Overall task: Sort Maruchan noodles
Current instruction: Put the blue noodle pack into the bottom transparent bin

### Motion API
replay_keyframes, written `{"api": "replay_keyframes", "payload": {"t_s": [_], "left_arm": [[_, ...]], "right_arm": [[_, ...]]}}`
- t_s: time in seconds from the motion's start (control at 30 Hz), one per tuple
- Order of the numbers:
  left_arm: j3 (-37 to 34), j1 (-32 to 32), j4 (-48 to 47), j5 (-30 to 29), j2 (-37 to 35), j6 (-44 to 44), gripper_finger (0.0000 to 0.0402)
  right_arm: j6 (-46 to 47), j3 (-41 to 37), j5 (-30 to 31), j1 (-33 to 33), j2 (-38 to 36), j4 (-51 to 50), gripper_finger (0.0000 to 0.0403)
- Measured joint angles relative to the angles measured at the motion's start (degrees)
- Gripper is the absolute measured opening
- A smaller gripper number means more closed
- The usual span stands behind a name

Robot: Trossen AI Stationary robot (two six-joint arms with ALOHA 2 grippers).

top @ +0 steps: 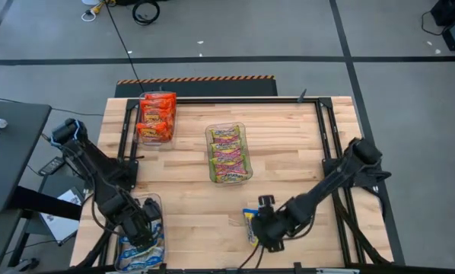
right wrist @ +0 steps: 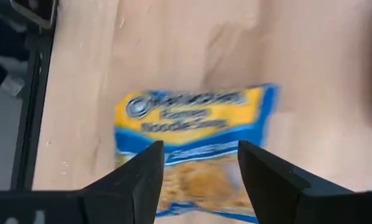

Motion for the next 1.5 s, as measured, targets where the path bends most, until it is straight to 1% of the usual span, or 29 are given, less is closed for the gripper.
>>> {"api": "replay_keyframes", "payload": {"t_s": [0.13,0.23,0.33,0.43,0.5,0.57,0.6,0.67,0.73,0.8,0.87,0.97,1.07,1.13,1.17,1.23,1.3,1.4,1.5], "left_arm": [[3.54,0.00,-0.75,-1.13,-0.08,-1.50,0.0201],[5.39,0.00,-0.81,-1.34,-0.10,-4.30,0.0201],[6.60,0.00,-1.45,1.13,-0.10,-6.67,0.0201],[6.57,-0.35,-2.15,3.66,-0.10,-7.71,0.0201],[6.57,-0.65,-1.34,4.07,-0.21,-8.61,0.0201],[6.57,-0.74,0.33,2.01,-0.26,-10.54,0.0201],[6.57,-0.61,1.15,-0.15,-0.26,-11.52,0.0201],[6.57,-0.07,2.44,-6.50,0.05,-14.25,0.0201],[6.57,1.05,5.46,-11.34,0.61,-14.92,0.0201],[6.57,2.93,10.34,-13.40,1.59,-13.22,0.0201],[6.57,4.56,15.28,-14.24,2.75,-9.87,0.0201],[6.59,7.52,22.27,-16.55,5.71,-6.23,0.0201],[6.57,10.20,28.20,-19.48,9.68,-1.98,0.0201],[6.59,12.11,31.88,-20.12,12.61,-1.34,0.0201],[6.59,13.02,33.07,-20.05,14.10,-1.66,0.0201],[6.55,14.85,36.67,-19.37,16.96,-2.46,0.0201],[6.55,16.55,41.54,-18.73,19.52,-3.04,0.0201],[6.57,18.70,50.47,-18.82,23.54,-3.12,0.0201],[6.57,20.13,57.85,-21.67,27.40,-6.62,0.0201]], "right_arm": [[-1.36,0.00,3.62,-0.50,-5.22,-2.92,0.0210],[-0.48,0.02,3.38,0.03,-7.32,-7.84,0.0210],[0.49,-0.05,3.15,1.64,-7.19,-12.56,0.0210],[-0.06,-1.77,2.25,3.22,-6.33,-12.64,0.0210],[0.50,-4.44,0.40,4.11,-5.88,-11.38,0.0210],[1.88,-7.09,-0.99,4.65,-5.65,-10.06,0.0210],[2.78,-8.69,-1.40,4.94,-5.63,-9.41,0.0210],[3.94,-11.68,-1.76,5.27,-5.41,-8.15,0.0210],[3.86,-14.29,-3.18,5.42,-5.27,-3.91,0.0210],[3.22,-16.56,-5.35,5.28,-5.29,2.11,0.0210],[2.53,-17.93,-4.92,4.91,-5.19,9.01,0.0210],[1.32,-19.65,0.96,3.56,-5.25,18.67,0.0210],[-0.38,-21.02,7.51,0.68,-5.25,29.56,0.0210],[-0.74,-21.29,9.79,-1.71,-5.25,34.19,0.0210],[-0.83,-20.98,10.02,-2.83,-5.25,34.61,0.0210],[-1.00,-19.84,8.84,-4.70,-5.27,33.99,0.0210],[-1.21,-18.41,6.13,-5.64,-5.43,30.60,0.0210],[-1.22,-16.16,4.30,-5.02,-5.45,22.26,0.0210],[1.47,-13.72,4.13,-3.35,-5.45,12.57,0.0210]]}}
